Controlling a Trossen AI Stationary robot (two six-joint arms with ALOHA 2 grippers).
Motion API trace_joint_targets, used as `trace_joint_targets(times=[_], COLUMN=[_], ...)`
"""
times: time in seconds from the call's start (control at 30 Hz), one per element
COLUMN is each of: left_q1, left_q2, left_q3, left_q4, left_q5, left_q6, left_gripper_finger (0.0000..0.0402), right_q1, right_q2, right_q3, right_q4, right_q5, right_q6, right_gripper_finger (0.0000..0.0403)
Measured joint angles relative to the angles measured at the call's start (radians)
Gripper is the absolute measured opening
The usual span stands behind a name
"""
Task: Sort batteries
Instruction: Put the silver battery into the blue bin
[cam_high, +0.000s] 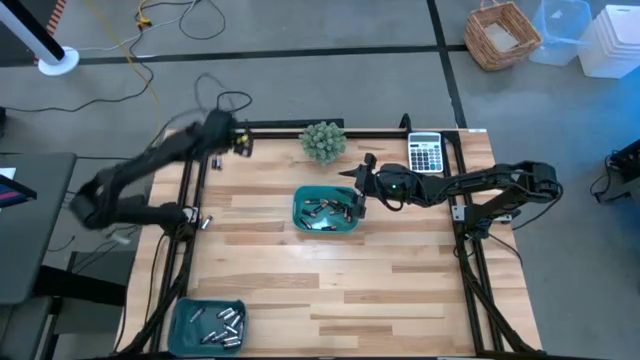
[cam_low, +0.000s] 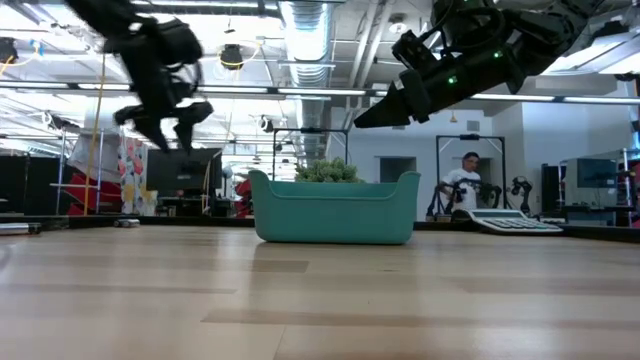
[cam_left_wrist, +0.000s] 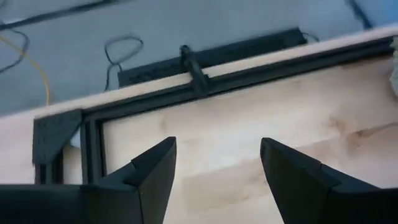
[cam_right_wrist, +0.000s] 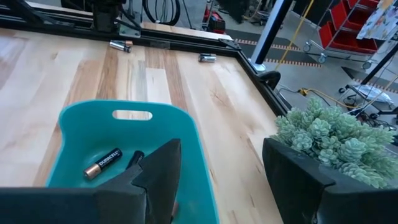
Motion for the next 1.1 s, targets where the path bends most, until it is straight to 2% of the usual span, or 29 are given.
trace_joint_targets(times=[0.1, 0.2, 0.27, 0.37, 0.47, 0.7, 0.83, 0.93, 1.1], left_q1=[-0.077, -0.147, -0.194, -0.268, -0.338, -0.43, -0.465, -0.486, -0.499], left_q2=[-0.139, -0.229, -0.252, -0.254, -0.251, -0.272, -0.287, -0.287, -0.285], left_q3=[-0.175, -0.287, -0.338, -0.4, -0.481, -0.691, -0.782, -0.811, -0.814], left_q4=[0.076, 0.118, 0.132, 0.151, 0.278, 0.684, 0.811, 0.824, 0.711], left_q5=[-0.067, -0.087, -0.133, -0.256, -0.356, -0.469, -0.54, -0.562, -0.57], left_q6=[-0.117, -0.229, -0.269, -0.32, -0.302, -0.202, -0.191, -0.238, -0.408], left_gripper_finger=[0.0222, 0.0218, 0.0217, 0.0217, 0.0217, 0.0217, 0.0217, 0.0217, 0.0217], right_q1=[-0.006, -0.006, -0.006, -0.006, -0.006, -0.006, -0.006, -0.006, -0.007], right_q2=[0.0, 0.0, 0.0, 0.0, 0.0, 0.0, 0.0, 0.0, 0.0], right_q3=[0.0, 0.0, 0.0, 0.0, 0.0, 0.0, 0.0, 0.0, 0.0], right_q4=[0.0, 0.0, 0.0, 0.0, 0.0, -0.001, 0.0, 0.0, 0.0], right_q5=[0.0, 0.0, 0.0, 0.0, 0.0, 0.0, 0.0, 0.0, 0.0], right_q6=[0.0, 0.001, 0.001, 0.001, 0.003, 0.008, 0.008, 0.008, 0.011], right_gripper_finger=[0.024, 0.024, 0.024, 0.024, 0.024, 0.024, 0.024, 0.024, 0.024])
